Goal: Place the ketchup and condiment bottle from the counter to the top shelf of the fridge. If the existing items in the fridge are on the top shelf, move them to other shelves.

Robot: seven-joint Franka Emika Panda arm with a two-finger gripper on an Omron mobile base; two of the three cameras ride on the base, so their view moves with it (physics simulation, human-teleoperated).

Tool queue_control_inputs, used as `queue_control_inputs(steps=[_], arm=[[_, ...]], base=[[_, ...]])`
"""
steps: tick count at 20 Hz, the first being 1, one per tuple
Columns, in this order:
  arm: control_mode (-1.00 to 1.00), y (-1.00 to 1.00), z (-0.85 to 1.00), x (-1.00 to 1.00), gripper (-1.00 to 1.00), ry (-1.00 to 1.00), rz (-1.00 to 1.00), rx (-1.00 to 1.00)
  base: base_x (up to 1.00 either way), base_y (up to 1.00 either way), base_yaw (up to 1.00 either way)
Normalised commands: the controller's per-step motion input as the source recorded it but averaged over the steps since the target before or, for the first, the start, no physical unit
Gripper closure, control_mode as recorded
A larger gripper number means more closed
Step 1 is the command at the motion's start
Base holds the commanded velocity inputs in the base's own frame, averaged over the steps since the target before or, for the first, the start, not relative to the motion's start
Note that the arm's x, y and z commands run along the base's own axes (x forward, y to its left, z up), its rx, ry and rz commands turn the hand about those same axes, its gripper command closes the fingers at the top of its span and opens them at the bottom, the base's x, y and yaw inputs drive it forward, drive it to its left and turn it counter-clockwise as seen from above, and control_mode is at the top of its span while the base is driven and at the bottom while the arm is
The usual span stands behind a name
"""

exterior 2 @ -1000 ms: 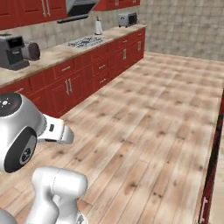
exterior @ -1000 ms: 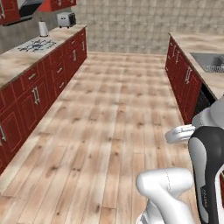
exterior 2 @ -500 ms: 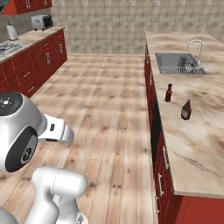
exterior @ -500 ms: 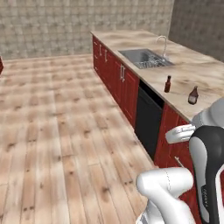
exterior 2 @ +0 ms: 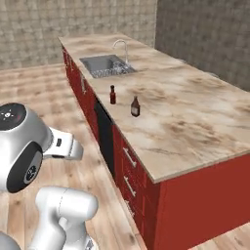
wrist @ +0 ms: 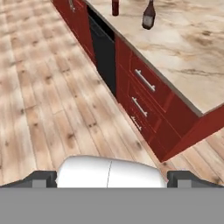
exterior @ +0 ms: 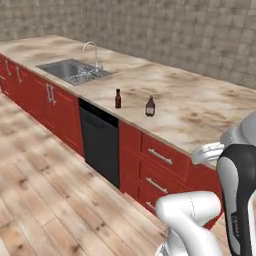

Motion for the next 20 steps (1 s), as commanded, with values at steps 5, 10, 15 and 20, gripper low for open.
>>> queue_control_inputs(steps=[5,10,15,20], arm=[[1.00,0.00,0.00,0.00,-1.00,0.00,0.00,0.00],[1.00,0.00,0.00,0.00,-1.00,0.00,0.00,0.00],[1.00,0.00,0.00,0.00,-1.00,0.00,0.00,0.00],[1.00,0.00,0.00,0.00,-1.00,0.00,0.00,0.00]], base=[[0.61,0.54,-0.74],[0.61,0.67,-0.75],[0.35,0.62,-0.79],[0.17,0.65,-0.77]])
